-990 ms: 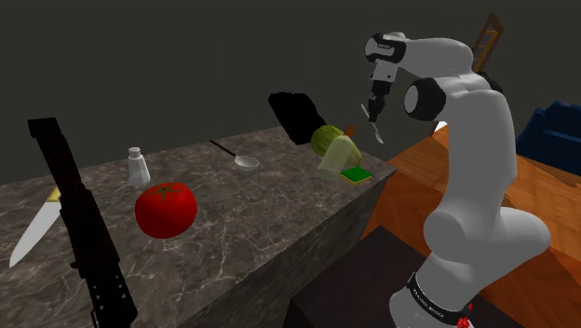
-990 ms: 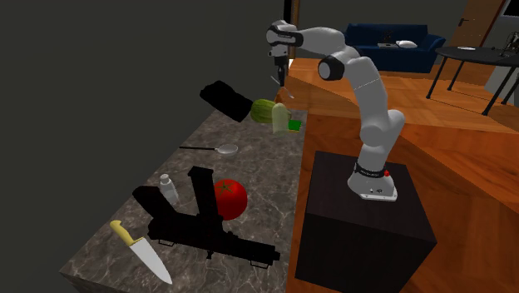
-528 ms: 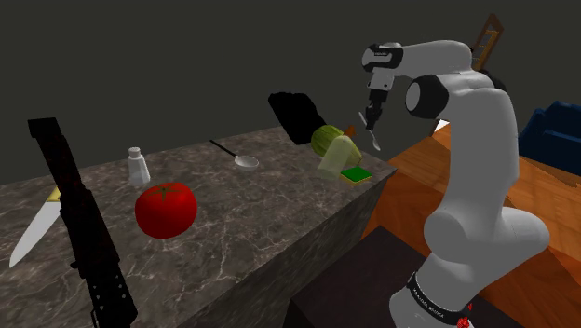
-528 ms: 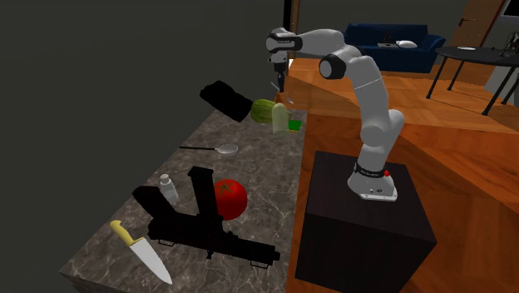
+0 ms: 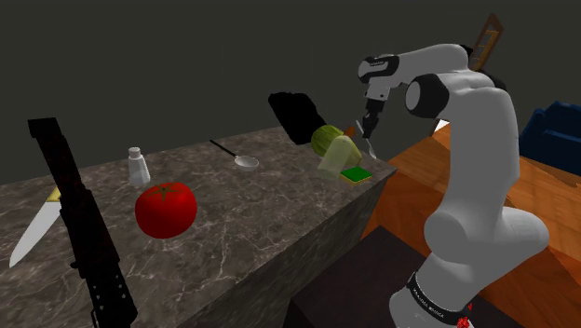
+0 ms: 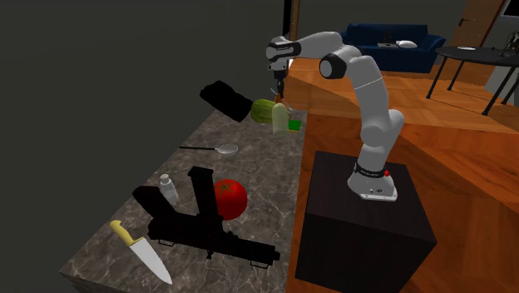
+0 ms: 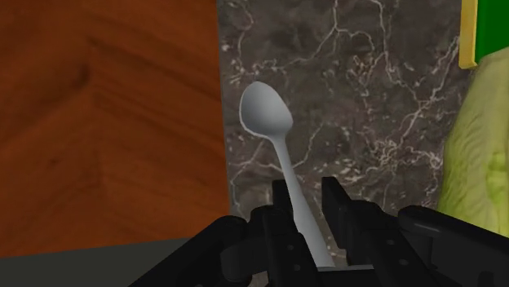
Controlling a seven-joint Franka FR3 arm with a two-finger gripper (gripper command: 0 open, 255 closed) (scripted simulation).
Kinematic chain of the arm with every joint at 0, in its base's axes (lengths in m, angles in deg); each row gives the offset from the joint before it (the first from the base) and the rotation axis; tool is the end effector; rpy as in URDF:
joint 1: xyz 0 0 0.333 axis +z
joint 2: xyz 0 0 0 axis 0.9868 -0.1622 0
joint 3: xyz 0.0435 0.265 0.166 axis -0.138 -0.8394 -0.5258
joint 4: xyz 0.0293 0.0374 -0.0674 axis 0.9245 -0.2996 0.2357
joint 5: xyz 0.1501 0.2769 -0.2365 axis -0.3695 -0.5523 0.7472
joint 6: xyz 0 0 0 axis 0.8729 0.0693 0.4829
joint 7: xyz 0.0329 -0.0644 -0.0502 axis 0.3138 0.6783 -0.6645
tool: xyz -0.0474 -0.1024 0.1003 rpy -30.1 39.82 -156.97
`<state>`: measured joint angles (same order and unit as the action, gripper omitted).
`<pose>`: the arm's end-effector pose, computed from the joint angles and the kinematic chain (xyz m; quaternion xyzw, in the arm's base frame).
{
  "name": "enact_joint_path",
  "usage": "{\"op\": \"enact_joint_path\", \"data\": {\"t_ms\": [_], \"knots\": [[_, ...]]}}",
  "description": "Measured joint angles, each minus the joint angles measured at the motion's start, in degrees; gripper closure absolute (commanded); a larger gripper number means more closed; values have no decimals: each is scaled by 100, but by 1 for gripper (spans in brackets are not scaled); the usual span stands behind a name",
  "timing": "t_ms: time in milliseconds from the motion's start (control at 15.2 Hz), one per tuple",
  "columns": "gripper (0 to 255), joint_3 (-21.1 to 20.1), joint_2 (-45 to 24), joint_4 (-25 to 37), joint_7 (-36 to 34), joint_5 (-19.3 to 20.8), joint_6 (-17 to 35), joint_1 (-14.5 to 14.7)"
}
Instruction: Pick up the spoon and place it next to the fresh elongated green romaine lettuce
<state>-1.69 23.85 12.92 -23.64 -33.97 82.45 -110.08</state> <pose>0.5371 -0.4374 0.3717 -0.9939 -0.0376 0.0736 0.0726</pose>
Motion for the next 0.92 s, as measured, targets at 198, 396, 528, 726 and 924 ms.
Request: {"op": "enact_joint_path", "data": {"t_ms": [198,396,528,726,924], "knots": [[255,-6,-62,-128,13,-12,183,2],[255,-9,-76,-331,28,-18,394,12],[255,-15,-81,-476,26,-23,543,32],[255,-23,-147,-606,48,-40,740,29],[255,-33,-192,-682,50,-53,865,37]]}}
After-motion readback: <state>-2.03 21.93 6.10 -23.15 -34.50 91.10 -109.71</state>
